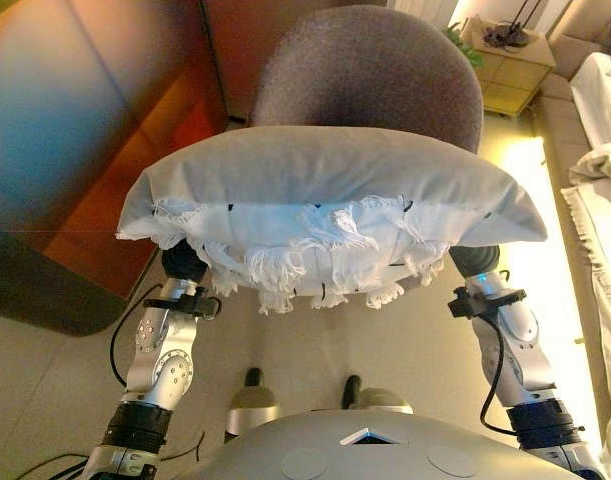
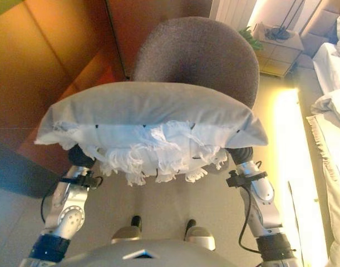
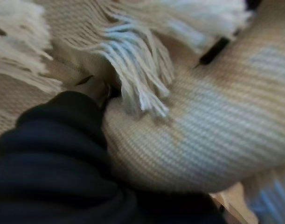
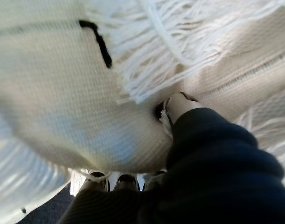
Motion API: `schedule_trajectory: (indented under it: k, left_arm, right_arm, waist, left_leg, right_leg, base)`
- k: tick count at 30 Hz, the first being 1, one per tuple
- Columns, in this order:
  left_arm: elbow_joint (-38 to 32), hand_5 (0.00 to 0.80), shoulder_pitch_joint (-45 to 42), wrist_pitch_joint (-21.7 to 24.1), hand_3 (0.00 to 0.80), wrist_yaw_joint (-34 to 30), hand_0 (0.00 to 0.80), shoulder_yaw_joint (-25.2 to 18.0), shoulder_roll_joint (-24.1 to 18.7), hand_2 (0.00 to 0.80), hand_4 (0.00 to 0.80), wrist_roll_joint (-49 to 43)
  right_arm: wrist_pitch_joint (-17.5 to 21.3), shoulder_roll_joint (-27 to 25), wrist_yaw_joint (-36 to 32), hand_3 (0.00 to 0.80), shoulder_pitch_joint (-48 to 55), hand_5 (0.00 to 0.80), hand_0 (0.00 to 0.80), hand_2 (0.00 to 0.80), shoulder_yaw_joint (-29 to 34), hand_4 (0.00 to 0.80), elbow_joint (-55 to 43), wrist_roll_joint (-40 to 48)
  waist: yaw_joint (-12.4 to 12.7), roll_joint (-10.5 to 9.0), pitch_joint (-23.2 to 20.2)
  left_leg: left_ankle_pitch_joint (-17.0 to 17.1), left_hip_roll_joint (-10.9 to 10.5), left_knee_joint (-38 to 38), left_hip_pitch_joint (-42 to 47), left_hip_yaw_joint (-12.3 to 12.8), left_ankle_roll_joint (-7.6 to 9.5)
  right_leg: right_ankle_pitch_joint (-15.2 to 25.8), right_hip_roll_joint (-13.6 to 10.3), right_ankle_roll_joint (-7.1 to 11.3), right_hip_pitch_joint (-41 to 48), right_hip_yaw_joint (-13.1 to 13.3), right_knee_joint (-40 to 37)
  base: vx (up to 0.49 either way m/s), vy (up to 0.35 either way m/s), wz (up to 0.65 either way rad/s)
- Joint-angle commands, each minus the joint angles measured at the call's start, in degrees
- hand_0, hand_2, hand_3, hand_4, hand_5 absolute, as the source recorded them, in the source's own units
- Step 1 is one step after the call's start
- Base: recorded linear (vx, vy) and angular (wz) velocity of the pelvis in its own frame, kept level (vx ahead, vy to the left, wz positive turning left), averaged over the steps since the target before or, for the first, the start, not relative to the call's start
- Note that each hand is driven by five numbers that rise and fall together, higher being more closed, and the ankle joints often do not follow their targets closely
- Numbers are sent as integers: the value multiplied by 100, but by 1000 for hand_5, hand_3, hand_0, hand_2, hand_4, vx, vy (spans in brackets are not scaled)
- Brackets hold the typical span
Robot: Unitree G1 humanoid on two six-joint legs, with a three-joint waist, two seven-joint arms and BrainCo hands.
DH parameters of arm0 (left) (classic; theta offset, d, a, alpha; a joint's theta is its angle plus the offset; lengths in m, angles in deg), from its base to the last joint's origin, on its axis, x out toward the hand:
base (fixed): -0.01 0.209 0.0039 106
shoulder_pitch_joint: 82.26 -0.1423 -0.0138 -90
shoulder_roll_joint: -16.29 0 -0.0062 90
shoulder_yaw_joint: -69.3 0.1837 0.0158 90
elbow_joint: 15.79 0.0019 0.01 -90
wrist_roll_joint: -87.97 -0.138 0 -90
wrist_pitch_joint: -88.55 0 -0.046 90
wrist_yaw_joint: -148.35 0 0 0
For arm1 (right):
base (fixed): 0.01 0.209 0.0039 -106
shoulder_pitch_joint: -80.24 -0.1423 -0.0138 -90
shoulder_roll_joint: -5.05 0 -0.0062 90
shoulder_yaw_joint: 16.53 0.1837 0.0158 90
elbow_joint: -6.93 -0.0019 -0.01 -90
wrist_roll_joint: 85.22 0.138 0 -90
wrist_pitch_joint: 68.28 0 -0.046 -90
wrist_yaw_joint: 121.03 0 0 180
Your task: Pick up the cushion and take it to the sofa
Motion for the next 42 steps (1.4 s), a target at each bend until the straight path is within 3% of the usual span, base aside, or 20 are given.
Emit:
schedule_trajectory:
  k: [1, 2, 3, 7, 10, 14, 19, 21, 22, 24, 28, 29, 30, 31, 32, 35, 37, 39, 42]
  left_arm:
    - [-671, 800, 472, 479, 800, -122, 800, 70, 162, 800, 800, 211]
    - [-664, 800, 469, 498, 800, -150, 800, 60, 176, 800, 800, 160]
    - [-694, 800, 427, 639, 800, -173, 800, 85, 190, 800, 800, 1]
    - [-765, 800, 457, 893, 800, -3, 800, 236, 190, 800, 800, -142]
    - [-767, 800, 457, 883, 800, 82, 800, 282, 190, 800, 800, -143]
    - [-713, 800, 394, 895, 800, 142, 800, 369, 198, 800, 800, -155]
    - [-667, 800, 379, 953, 800, 91, 800, 463, 219, 800, 800, -99]
    - [-741, 800, 470, 963, 800, 108, 800, 474, 158, 800, 800, -72]
    - [-756, 800, 544, 975, 800, 205, 800, 480, 106, 800, 800, -138]
    - [-741, 800, 707, 859, 800, 284, 800, 469, 42, 800, 800, -167]
    - [-667, 800, 688, 761, 800, 198, 800, 465, 23, 800, 800, -335]
    - [-618, 800, 708, 760, 800, 185, 800, 463, 8, 800, 800, -300]
    - [-600, 800, 717, 753, 800, 146, 800, 449, -1, 800, 800, -288]
    - [-553, 800, 733, 741, 800, 41, 800, 398, -22, 800, 800, -411]
    - [-575, 800, 729, 727, 800, 50, 800, 372, -21, 800, 800, -457]
    - [-696, 800, 655, 564, 800, 177, 800, 213, -109, 800, 800, -484]
    - [-710, 800, 623, 518, 800, 139, 800, 171, -63, 800, 800, -478]
    - [-778, 800, 547, 465, 800, -96, 800, 163, -53, 800, 800, -418]
    - [-857, 800, 544, 450, 800, -7, 800, 265, -34, 800, 800, -529]
  right_arm:
    - [712, 2, -327, 800, -868, 800, 800, 800, -433, 800, -633, 173]
    - [717, 21, -310, 800, -899, 800, 800, 800, -456, 800, -618, 175]
    - [746, 91, -239, 800, -980, 800, 800, 800, -559, 800, -598, 112]
    - [790, 158, 77, 800, -1160, 800, 800, 800, -832, 800, -566, -102]
    - [788, 163, 81, 800, -1221, 800, 800, 800, -923, 800, -575, -60]
    - [725, 239, 151, 800, -1105, 800, 800, 800, -1012, 800, -657, -100]
    - [830, 198, 259, 800, -848, 800, 800, 800, -955, 800, -653, -51]
    - [871, 81, 287, 800, -833, 800, 800, 800, -883, 800, -737, 9]
    - [906, 44, 270, 800, -823, 800, 800, 800, -830, 800, -734, 65]
    - [840, 67, 256, 800, -838, 800, 800, 800, -692, 800, -673, 157]
    - [781, 242, 261, 800, -725, 800, 800, 800, -665, 800, -692, -76]
    - [791, 272, 257, 800, -699, 800, 800, 800, -711, 800, -711, -88]
    - [815, 289, 250, 800, -672, 800, 800, 800, -715, 800, -713, -102]
    - [810, 346, 214, 800, -630, 800, 800, 800, -683, 800, -719, -108]
    - [788, 353, 208, 800, -666, 800, 800, 800, -673, 800, -712, -89]
    - [788, 302, 106, 800, -698, 800, 800, 800, -542, 800, -662, 196]
    - [849, 294, -4, 800, -690, 800, 800, 800, -555, 800, -672, 230]
    - [956, 229, -69, 800, -681, 800, 800, 800, -608, 800, -639, 284]
    - [904, 179, 3, 800, -847, 800, 800, 800, -722, 800, -540, 263]
  waist:
    - [156, -284, 250]
    - [187, -277, 262]
    - [285, -183, 358]
    - [498, 146, 533]
    - [616, 281, 528]
    - [747, 331, 485]
    - [743, 283, 479]
    - [698, 190, 432]
    - [637, 128, 383]
    - [615, -59, 299]
    - [594, -345, 45]
    - [557, -319, 18]
    - [555, -312, 0]
    - [555, -387, -26]
    - [569, -337, -30]
    - [514, -222, 63]
    - [485, -97, 90]
    - [416, -37, 100]
    - [314, -23, 76]
  left_leg:
    - [-233, -34, 1872, -577, 179, 336]
    - [-258, -150, 1901, -658, 113, 364]
    - [-158, -395, 1876, -915, 11, 335]
    - [372, -759, 797, -1275, -88, 265]
    - [703, -885, 188, -1392, -242, 245]
    - [708, -838, -513, -1521, -377, 203]
    - [719, -608, -513, -1910, -448, 18]
    - [498, -582, -513, -1760, -248, 131]
    - [493, -563, -512, -1595, 75, 220]
    - [401, -679, 80, -1521, 212, 405]
    - [13, -954, 259, -1249, 361, 694]
    - [30, -901, 249, -1198, 410, 716]
    - [35, -899, 222, -1177, 419, 714]
    - [-51, -1024, 158, -1019, 499, 714]
    - [-8, -956, 144, -1015, 538, 720]
    - [-180, -943, 156, -751, 423, 642]
    - [-140, -825, 97, -532, 285, 558]
    - [-265, -773, 72, -277, 221, 484]
    - [-449, -752, 101, -58, 203, 401]
  right_leg:
    - [-451, 233, -391, 225, 175, 369]
    - [-478, 240, -392, 217, 167, 408]
    - [-578, 343, -392, 235, 208, 523]
    - [-955, 751, -436, 396, 419, 812]
    - [-1230, 1005, -473, 545, 639, 1075]
    - [-1675, 1176, -450, 597, 760, 1936]
    - [-2181, 967, -357, 770, 616, 2549]
    - [-2069, 734, -207, 826, 516, 2752]
    - [-1772, 553, -38, 856, 434, 2913]
    - [-1164, 249, 235, 977, 357, 3279]
    - [-180, 133, 507, 867, 407, 3795]
    - [-106, 314, 474, 691, 476, 3582]
    - [-91, 338, 472, 626, 409, 3499]
    - [-168, 172, 500, 530, 63, 3161]
    - [-103, 157, 458, 450, -49, 3009]
    - [-684, 92, 235, 110, -356, 2126]
    - [-632, 50, 52, -58, -554, 1358]
    - [-479, 8, 3, -164, -450, 750]
    - [92, -175, 171, -166, -107, -26]
  base:
    - [64, -180, -13]
    - [93, -137, -20]
    - [93, -94, -18]
    - [230, -55, -11]
    - [417, 5, -42]
    - [601, 28, -26]
    - [696, 156, 9]
    - [767, 298, -24]
    - [619, 244, -38]
    - [837, 268, -50]
    - [715, 156, -5]
    - [494, 66, -24]
    - [557, 53, -3]
    - [386, 26, 13]
    - [498, 1, 3]
    - [300, -59, 6]
    - [225, -86, 13]
    - [276, -93, 29]
    - [306, -121, 37]
